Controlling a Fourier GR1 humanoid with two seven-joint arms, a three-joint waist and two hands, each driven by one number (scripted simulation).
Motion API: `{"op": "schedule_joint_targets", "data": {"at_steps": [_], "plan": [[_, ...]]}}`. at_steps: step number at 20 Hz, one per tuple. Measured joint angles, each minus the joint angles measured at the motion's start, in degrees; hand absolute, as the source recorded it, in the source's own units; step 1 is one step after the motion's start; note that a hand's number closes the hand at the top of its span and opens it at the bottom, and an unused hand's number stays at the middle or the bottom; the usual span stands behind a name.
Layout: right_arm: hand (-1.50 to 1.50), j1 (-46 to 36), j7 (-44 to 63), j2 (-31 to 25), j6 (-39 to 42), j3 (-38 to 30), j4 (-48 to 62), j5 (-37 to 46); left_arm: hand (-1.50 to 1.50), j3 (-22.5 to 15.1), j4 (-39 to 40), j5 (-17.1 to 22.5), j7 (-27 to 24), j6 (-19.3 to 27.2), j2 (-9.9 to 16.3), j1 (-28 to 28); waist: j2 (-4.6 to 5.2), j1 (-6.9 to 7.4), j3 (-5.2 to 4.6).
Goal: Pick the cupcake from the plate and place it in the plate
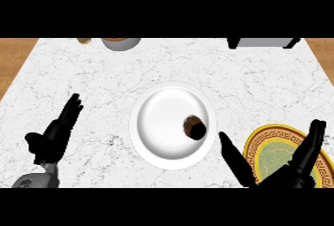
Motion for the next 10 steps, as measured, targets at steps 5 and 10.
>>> {"op": "schedule_joint_targets", "data": {"at_steps": [5, 10], "plan": [[-1.5, 12.1, -2.5, 0.0, -10.1, 6.1, -0.5, 1.3, 0.0, 1.0, -0.8, 0.7, 0.1, -0.5, 0.8, 1.4, -0.29, -0.95, -0.05], [-1.5, 23.4, -3.4, 0.0, -20.7, 12.2, 1.8, 2.4, 0.0, 1.3, -0.3, 0.5, -0.1, -0.2, 0.5, 0.8, -0.21, -1.29, -0.12]]}}
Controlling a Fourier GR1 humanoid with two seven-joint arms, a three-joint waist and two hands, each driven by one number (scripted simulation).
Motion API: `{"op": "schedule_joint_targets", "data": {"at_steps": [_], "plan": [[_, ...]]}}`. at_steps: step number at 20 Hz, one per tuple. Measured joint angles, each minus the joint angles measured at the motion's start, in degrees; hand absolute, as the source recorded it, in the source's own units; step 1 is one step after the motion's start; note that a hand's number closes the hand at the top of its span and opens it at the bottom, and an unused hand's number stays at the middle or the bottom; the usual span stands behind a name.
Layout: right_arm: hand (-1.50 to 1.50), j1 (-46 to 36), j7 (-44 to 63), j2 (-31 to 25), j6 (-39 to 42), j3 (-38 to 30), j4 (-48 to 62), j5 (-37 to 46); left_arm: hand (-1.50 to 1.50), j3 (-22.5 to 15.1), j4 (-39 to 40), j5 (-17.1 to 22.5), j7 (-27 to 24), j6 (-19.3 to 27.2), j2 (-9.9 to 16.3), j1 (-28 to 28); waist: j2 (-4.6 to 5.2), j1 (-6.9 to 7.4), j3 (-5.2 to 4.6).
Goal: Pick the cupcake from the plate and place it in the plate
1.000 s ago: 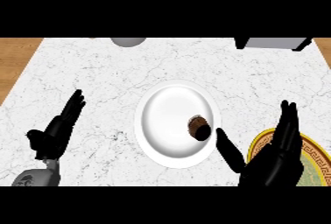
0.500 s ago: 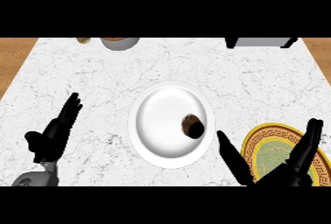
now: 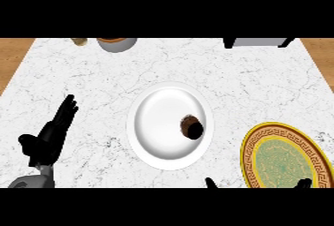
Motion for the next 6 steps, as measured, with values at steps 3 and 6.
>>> {"op": "schedule_joint_targets", "data": {"at_steps": [3, 6], "plan": [[-1.5, 6.2, -0.4, 0.0, -5.7, 2.3, 2.4, 1.1, 0.0, -0.4, -0.1, -0.6, -0.6, 0.2, -0.4, 0.6, 0.03, 0.11, -0.02], [-1.5, 9.9, -1.2, -0.6, -9.5, 3.6, 4.2, 0.9, 0.0, 0.2, 0.3, -0.4, -0.6, -0.1, -0.2, 0.2, 0.05, 0.23, -0.02]]}}
